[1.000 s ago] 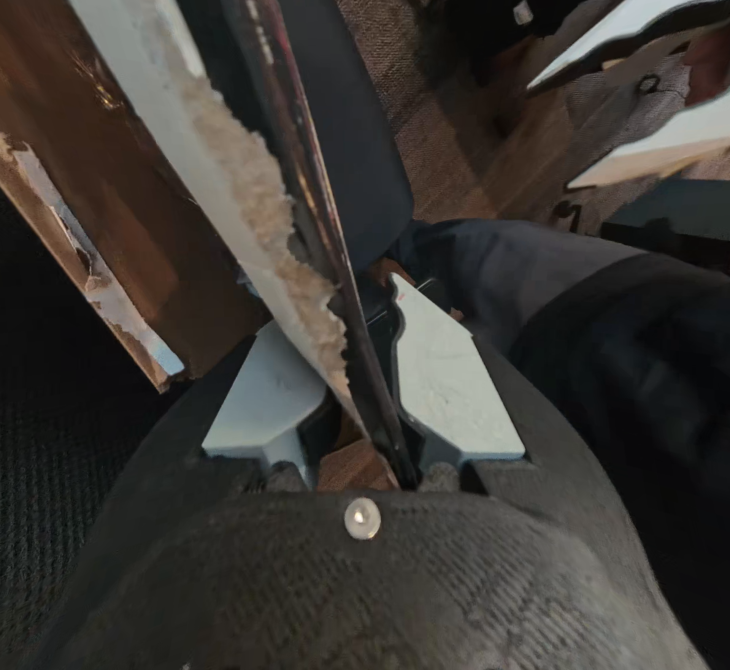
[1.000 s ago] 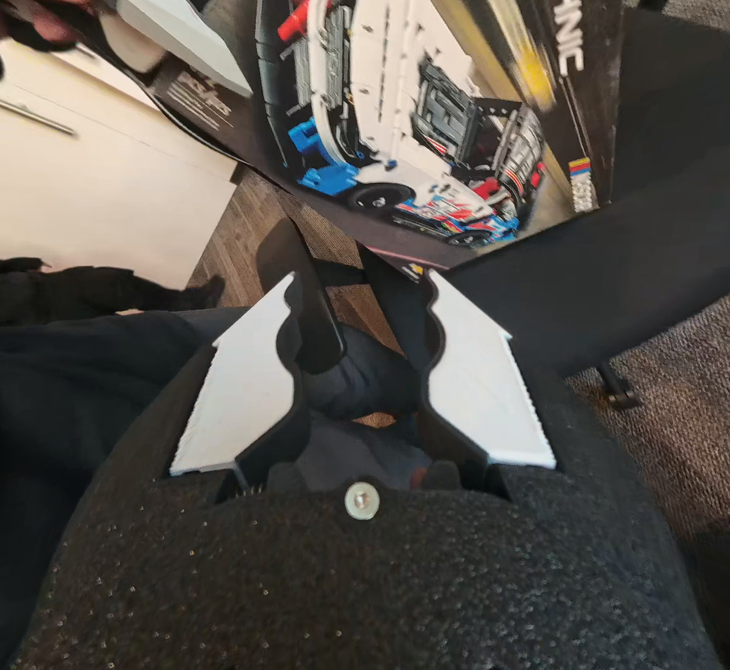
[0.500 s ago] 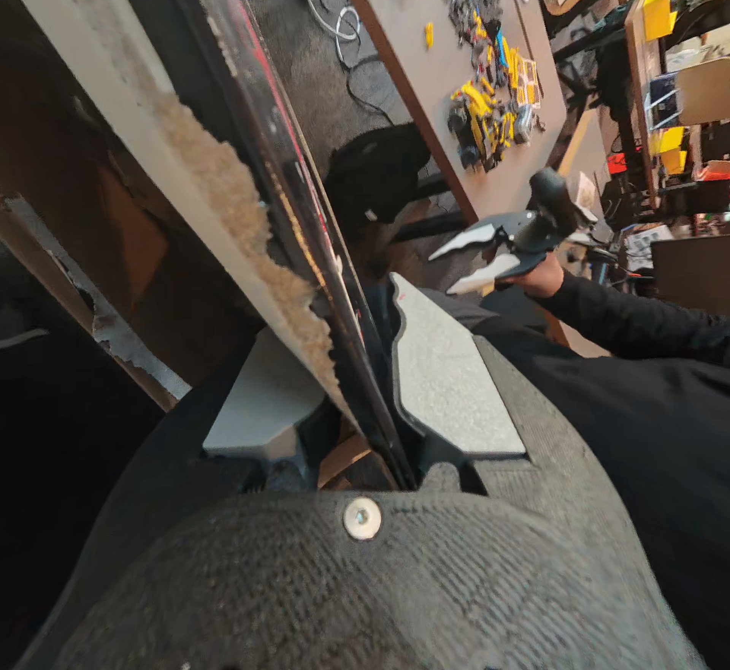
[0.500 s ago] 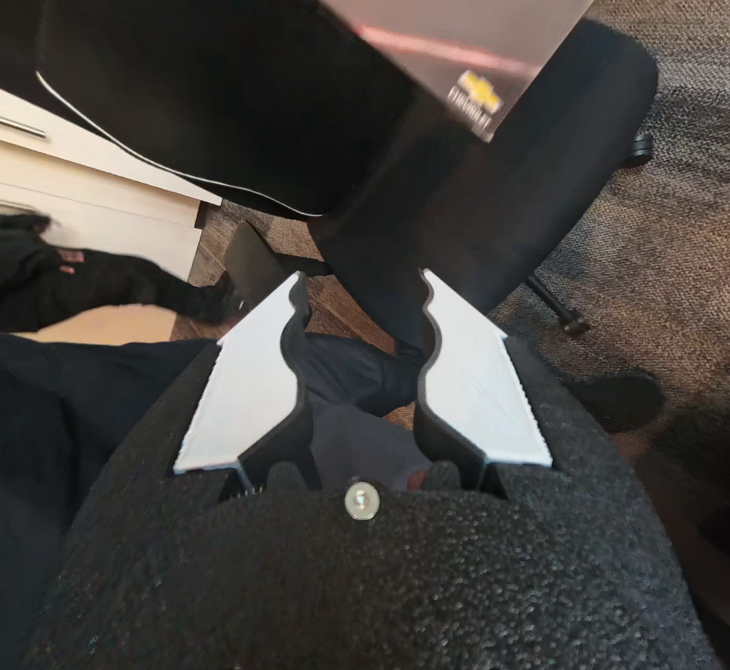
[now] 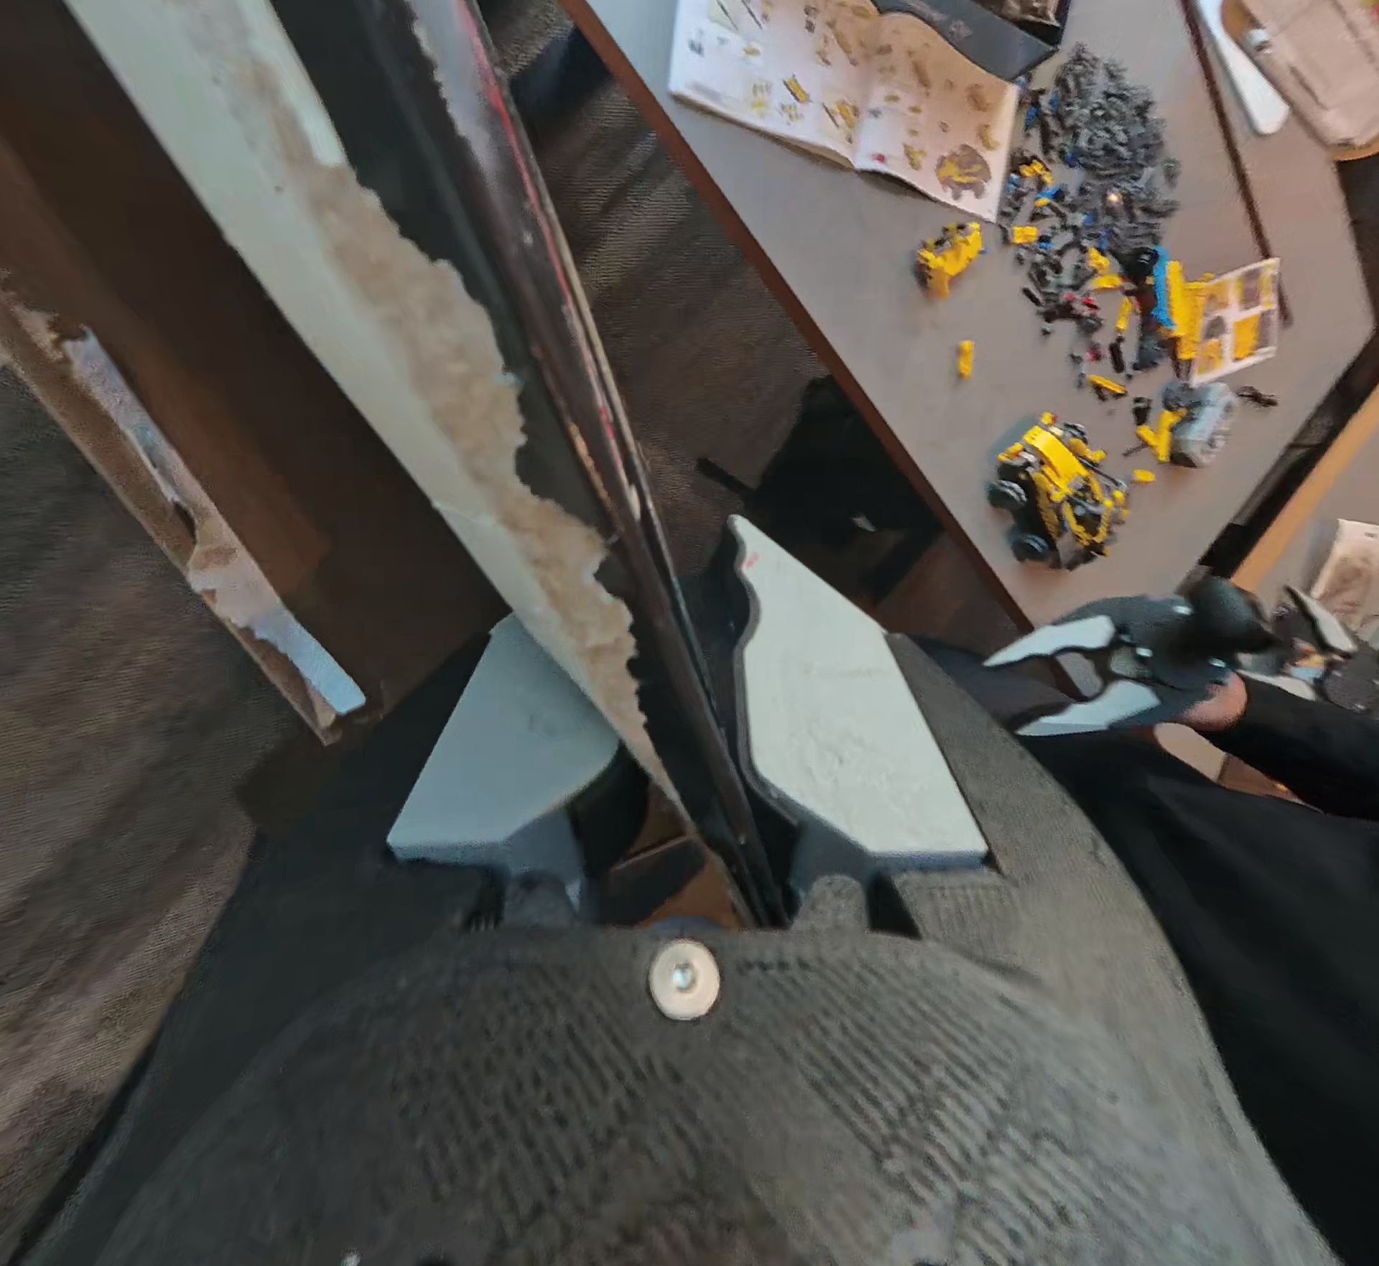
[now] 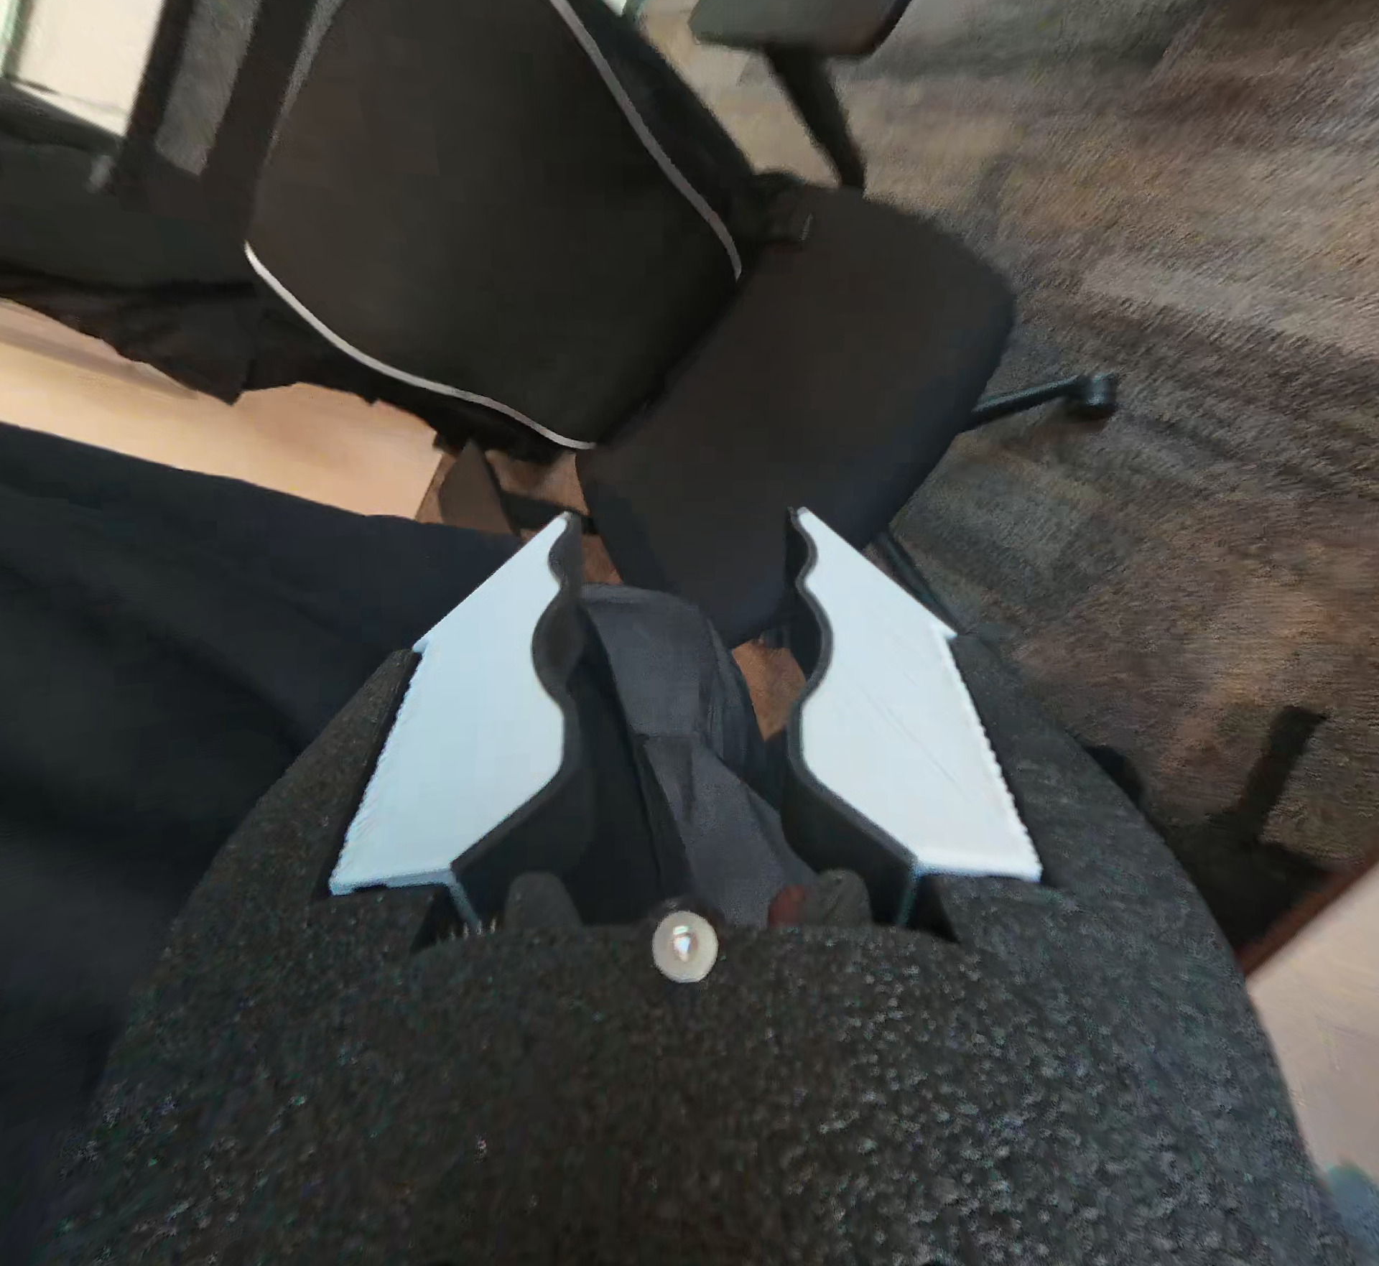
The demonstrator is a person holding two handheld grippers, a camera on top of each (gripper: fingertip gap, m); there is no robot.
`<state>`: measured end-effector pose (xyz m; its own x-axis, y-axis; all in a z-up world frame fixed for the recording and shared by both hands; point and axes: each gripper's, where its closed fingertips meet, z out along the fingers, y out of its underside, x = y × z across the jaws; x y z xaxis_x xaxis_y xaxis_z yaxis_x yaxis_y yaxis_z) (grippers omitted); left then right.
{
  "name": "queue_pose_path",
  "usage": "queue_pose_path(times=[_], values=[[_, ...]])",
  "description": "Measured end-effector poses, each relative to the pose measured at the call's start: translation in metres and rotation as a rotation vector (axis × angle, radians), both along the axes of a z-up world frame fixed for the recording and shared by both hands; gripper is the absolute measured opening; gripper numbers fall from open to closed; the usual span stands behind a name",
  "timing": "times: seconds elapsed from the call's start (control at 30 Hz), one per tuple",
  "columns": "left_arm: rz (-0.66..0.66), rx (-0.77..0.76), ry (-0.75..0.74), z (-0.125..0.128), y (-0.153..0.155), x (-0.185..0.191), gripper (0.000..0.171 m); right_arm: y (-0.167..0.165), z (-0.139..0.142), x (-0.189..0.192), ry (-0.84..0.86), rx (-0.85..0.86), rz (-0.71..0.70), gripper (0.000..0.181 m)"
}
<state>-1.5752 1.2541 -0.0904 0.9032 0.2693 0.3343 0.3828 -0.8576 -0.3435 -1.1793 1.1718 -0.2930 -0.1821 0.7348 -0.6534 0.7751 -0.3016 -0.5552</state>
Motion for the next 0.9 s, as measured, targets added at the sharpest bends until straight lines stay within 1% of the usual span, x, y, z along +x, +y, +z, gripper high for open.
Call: queue_pose_path(times=[0.13,0.23,0.37,0.43,0.5,0.6,0.7,0.8,0.87,0.9], values=[[-0.024,-0.023,0.075,0.034,0.082,-0.033,0.014,0.059,0.027,-0.007,0.068,0.04,-0.137,0.053],[-0.01,0.004,0.108,0.07,0.137,-0.066,0.012,0.089,0.041,-0.013,0.091,0.021,-0.214,0.052],[0.021,0.045,0.173,0.126,0.207,-0.131,0.011,0.128,0.046,-0.024,0.1,0.061,-0.294,0.052],[0.02,0.051,0.233,0.152,0.246,-0.167,0.01,0.15,0.046,-0.039,0.105,0.061,-0.351,0.052],[0.015,0.052,0.3,0.173,0.286,-0.209,0.01,0.172,0.044,-0.062,0.112,0.043,-0.413,0.052],[-0.004,0.054,0.357,0.196,0.345,-0.279,0.009,0.209,0.037,-0.112,0.102,0.034,-0.481,0.051],[-0.06,0.053,0.385,0.206,0.406,-0.351,0.009,0.248,0.031,-0.18,0.071,0.049,-0.513,0.05],[-0.117,0.072,0.348,0.198,0.471,-0.416,0.009,0.289,0.035,-0.26,0.029,0.028,-0.554,0.049],[-0.129,0.072,0.3,0.19,0.514,-0.452,0.008,0.31,0.055,-0.317,0.061,-0.022,-0.563,0.048],[-0.135,0.066,0.291,0.187,0.534,-0.468,0.009,0.321,0.065,-0.342,0.072,-0.017,-0.561,0.048]])
